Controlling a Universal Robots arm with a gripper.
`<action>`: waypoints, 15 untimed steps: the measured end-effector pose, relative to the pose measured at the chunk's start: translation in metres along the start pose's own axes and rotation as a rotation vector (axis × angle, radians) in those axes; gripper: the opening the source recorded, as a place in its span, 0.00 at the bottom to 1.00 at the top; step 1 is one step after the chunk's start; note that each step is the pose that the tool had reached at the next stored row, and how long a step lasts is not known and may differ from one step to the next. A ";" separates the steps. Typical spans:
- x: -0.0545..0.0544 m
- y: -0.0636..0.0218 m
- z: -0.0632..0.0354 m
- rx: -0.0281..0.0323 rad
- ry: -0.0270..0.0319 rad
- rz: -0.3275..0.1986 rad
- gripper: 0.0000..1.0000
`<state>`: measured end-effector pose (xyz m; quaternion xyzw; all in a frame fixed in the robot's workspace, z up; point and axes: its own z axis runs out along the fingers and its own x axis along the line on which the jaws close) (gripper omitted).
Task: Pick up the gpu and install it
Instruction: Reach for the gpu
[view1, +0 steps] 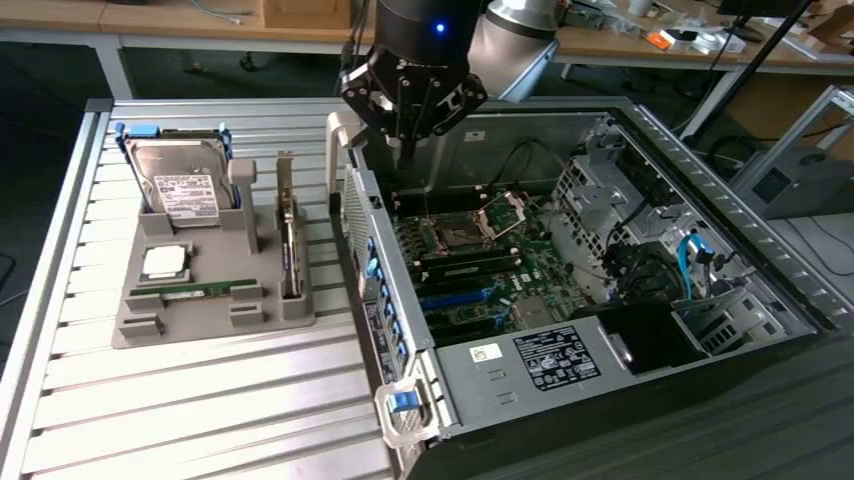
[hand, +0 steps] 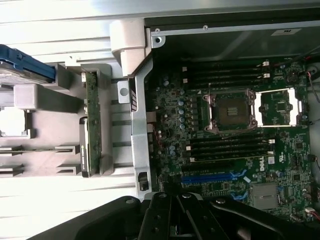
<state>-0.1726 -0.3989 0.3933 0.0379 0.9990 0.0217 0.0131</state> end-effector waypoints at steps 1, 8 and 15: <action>0.000 0.0000 0.0000 -0.0001 0.0000 0.000 0.11; 0.004 -0.0003 -0.0001 -0.0001 0.0000 0.000 0.11; 0.009 -0.0007 -0.0002 -0.0001 -0.0001 0.000 0.11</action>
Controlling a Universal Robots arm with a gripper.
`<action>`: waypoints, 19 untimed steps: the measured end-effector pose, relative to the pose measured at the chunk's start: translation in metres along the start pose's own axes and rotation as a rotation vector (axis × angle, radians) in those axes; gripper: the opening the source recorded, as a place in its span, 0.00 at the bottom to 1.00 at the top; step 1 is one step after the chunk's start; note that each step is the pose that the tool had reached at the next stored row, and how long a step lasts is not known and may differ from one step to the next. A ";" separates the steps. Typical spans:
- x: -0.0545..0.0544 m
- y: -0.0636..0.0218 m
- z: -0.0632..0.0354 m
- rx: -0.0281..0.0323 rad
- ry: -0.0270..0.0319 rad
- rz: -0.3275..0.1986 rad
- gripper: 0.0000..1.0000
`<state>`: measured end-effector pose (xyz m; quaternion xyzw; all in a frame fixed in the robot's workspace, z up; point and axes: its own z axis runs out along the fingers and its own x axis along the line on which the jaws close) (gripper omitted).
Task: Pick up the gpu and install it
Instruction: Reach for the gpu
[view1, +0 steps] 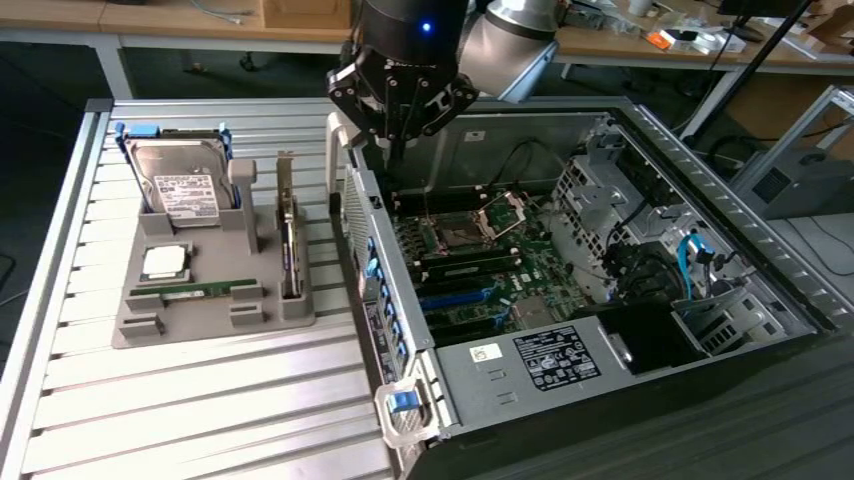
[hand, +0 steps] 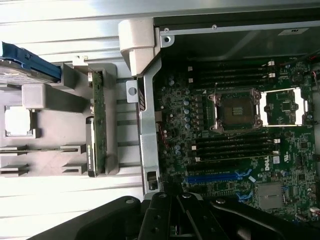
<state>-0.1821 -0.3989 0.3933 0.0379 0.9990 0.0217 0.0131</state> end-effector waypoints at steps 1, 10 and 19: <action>0.001 0.0000 0.0000 0.0000 0.0000 0.000 0.11; 0.006 -0.0005 -0.0002 0.0000 0.0000 0.000 0.11; 0.011 -0.0008 -0.0003 0.0000 0.0000 0.000 0.11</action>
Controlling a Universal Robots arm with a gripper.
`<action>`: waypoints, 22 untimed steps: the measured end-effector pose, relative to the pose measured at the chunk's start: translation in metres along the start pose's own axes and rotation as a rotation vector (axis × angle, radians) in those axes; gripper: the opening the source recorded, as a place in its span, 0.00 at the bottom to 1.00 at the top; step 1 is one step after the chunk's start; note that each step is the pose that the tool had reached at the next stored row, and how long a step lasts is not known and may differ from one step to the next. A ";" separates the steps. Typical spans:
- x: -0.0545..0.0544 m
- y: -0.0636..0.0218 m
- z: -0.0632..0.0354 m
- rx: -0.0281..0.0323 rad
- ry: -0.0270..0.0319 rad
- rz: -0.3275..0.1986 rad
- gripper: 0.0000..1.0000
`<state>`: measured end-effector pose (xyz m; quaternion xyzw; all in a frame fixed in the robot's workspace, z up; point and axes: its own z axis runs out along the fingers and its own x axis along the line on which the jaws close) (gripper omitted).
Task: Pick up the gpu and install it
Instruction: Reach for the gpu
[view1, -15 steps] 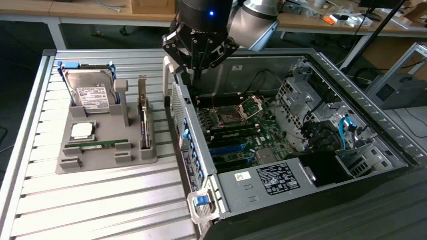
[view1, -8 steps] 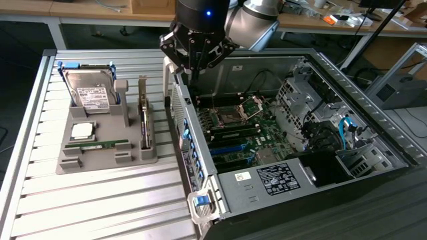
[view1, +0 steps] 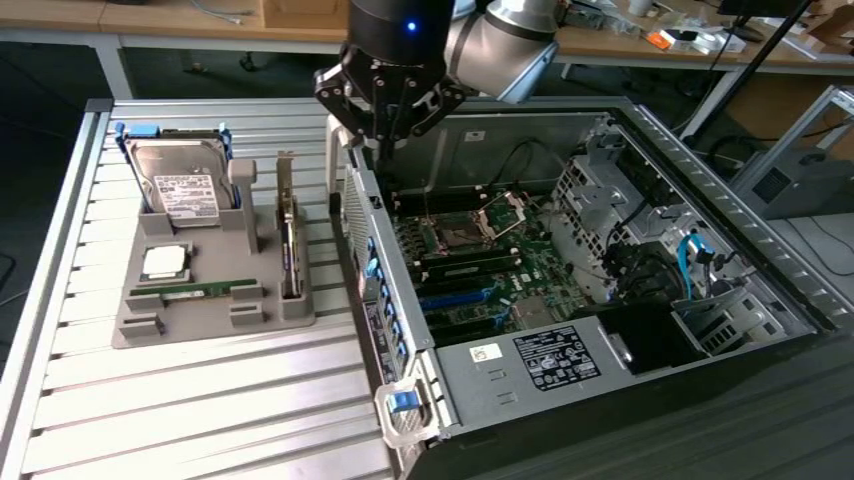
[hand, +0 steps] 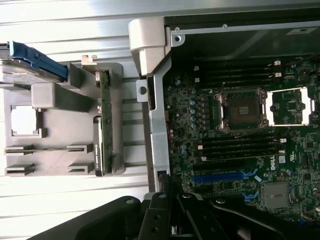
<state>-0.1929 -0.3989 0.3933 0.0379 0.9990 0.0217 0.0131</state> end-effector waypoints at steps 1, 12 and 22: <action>0.000 0.0000 0.0000 0.0000 0.0000 0.000 0.11; 0.004 -0.0003 -0.0001 0.0000 0.0000 0.000 0.11; 0.008 -0.0006 -0.0002 0.0000 0.0000 0.000 0.11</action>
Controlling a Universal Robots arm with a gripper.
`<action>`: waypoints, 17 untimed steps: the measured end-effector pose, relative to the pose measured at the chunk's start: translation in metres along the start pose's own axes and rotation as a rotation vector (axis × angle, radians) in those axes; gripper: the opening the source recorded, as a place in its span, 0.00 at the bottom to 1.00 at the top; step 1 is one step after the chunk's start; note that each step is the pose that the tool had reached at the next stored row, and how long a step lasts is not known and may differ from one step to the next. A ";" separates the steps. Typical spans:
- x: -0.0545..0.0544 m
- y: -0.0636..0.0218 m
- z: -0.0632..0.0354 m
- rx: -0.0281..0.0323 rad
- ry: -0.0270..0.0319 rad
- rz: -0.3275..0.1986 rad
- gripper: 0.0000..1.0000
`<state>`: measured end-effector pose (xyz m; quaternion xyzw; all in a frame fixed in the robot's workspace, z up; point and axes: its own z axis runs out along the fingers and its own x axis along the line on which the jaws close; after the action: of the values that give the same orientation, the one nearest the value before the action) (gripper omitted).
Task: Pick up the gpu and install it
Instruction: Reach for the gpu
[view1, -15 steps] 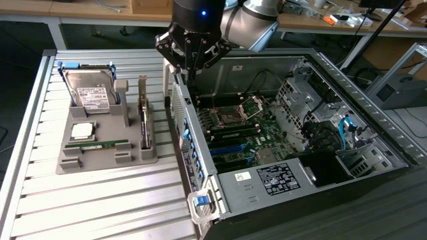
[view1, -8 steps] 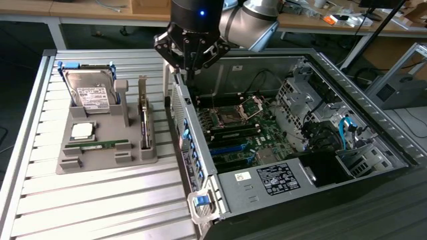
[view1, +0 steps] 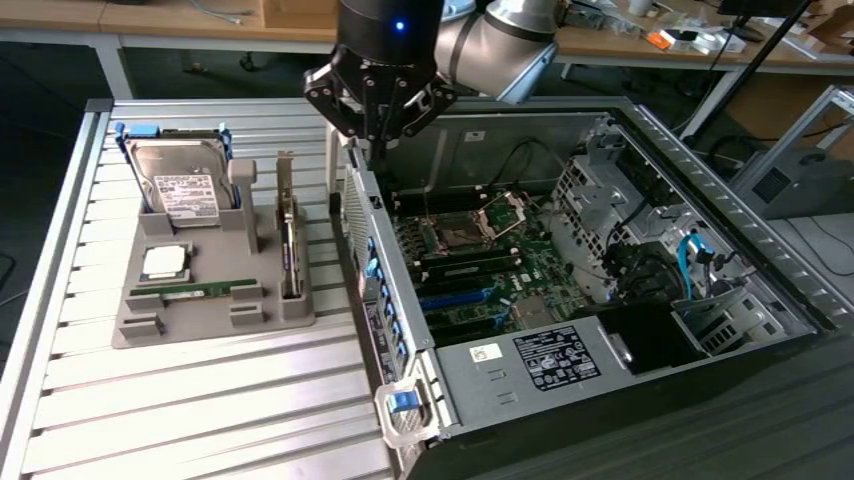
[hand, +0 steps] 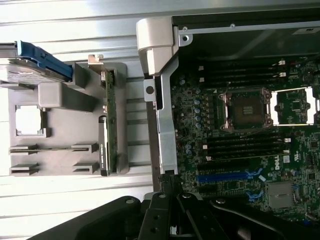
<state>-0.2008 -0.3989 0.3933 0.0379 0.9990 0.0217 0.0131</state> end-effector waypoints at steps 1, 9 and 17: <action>0.000 0.0000 0.0000 0.0000 0.0000 0.000 0.11; 0.004 -0.0003 -0.0001 0.0001 0.0000 0.000 0.11; 0.008 -0.0006 -0.0002 0.0000 0.0000 0.000 0.11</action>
<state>-0.2088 -0.3989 0.3933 0.0379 0.9990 0.0217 0.0131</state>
